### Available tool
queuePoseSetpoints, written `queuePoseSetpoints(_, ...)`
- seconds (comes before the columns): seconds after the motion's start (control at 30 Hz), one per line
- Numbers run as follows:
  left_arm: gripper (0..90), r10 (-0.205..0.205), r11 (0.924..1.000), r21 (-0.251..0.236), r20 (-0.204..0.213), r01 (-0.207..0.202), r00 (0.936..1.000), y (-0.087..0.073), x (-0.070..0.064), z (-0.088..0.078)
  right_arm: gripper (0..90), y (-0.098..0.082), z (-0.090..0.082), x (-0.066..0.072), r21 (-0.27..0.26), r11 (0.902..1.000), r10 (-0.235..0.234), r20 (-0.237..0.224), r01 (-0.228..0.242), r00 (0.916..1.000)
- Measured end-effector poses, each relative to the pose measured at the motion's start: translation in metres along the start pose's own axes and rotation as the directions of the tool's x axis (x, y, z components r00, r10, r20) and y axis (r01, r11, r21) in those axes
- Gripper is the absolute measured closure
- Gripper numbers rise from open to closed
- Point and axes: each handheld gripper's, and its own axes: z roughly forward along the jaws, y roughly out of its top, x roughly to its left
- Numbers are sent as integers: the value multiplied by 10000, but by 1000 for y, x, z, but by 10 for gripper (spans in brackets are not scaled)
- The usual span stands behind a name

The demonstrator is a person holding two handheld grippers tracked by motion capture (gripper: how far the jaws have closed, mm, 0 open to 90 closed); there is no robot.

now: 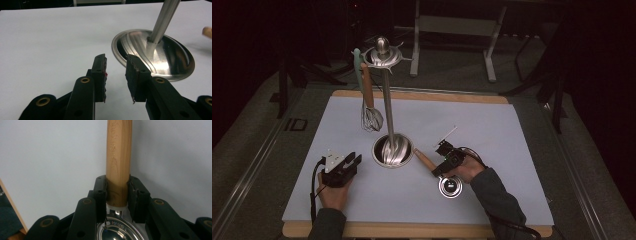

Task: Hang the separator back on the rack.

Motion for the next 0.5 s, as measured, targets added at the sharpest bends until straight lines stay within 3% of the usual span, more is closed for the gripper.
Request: queuePoseSetpoints(0.5,692,-2,10000,-48,-16,2,10000,0,0,-1,710,-7,-18,0,-1163,9931,-105,124,119,9999)
